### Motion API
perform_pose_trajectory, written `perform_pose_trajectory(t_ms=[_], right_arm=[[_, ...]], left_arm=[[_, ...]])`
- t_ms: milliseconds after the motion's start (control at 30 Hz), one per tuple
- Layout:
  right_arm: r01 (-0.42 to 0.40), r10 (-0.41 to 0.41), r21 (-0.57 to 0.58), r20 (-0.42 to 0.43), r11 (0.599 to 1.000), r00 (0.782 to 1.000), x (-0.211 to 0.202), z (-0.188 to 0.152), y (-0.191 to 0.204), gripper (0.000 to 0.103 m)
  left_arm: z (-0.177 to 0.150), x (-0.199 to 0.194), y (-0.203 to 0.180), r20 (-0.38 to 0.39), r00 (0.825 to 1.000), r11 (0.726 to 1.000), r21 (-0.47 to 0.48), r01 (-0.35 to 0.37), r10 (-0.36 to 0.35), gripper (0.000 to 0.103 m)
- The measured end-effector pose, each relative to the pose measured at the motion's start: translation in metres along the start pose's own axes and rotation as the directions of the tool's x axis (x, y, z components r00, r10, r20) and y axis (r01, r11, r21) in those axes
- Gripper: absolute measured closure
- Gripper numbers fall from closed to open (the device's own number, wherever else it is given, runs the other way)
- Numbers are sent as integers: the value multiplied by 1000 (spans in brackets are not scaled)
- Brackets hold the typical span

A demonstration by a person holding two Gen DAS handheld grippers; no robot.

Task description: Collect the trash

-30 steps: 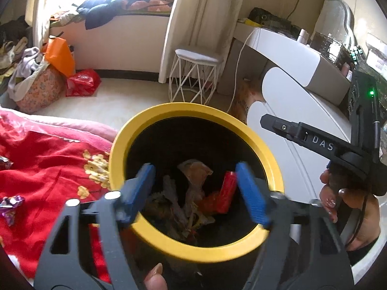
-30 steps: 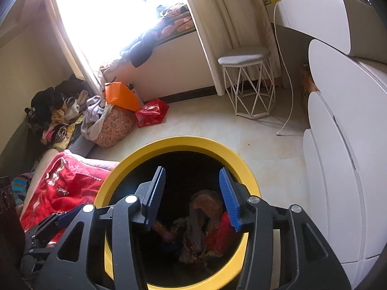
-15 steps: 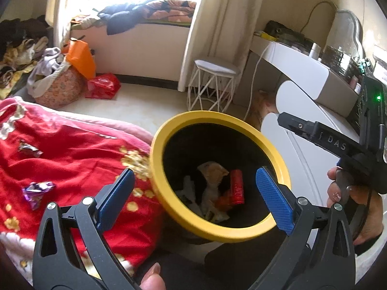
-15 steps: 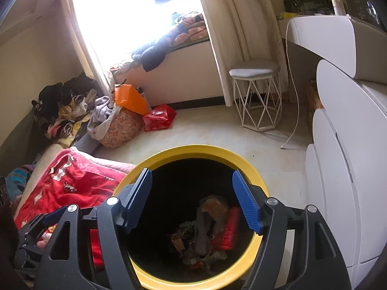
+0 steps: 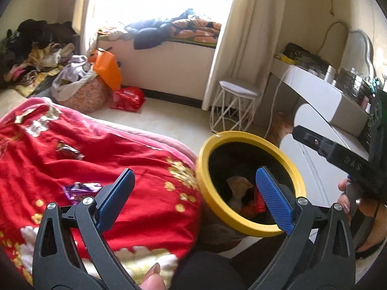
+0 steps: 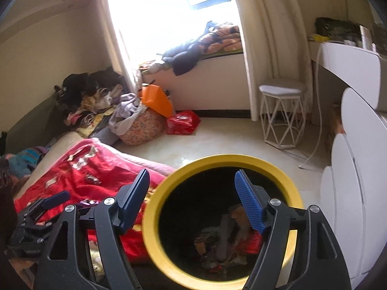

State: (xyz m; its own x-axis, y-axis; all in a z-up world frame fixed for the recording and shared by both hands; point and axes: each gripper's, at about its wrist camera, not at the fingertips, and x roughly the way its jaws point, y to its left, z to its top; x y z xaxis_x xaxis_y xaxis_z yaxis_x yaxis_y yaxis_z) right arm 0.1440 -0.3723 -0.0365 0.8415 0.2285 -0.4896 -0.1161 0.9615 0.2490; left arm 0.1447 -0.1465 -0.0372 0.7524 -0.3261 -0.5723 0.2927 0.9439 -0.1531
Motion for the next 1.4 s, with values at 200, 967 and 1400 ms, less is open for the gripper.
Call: perform_pose_trajectory(t_ms=[200,967,1400], right_arm=[[-53,53,-66,-10,996,999,3,-4,34,32],[-340,278,-208,-279,917,919,105,-40,175,32],[-417,301,-210,-426,884,853,176,-69,228,33]], left_arm=[[0,-10,23,23,999,999,-31,-36,37,11],[5,-18,196,-43,958,921,-267,-283,282,11],[13,29,248,-133,960,914,-297,-275,246,24]])
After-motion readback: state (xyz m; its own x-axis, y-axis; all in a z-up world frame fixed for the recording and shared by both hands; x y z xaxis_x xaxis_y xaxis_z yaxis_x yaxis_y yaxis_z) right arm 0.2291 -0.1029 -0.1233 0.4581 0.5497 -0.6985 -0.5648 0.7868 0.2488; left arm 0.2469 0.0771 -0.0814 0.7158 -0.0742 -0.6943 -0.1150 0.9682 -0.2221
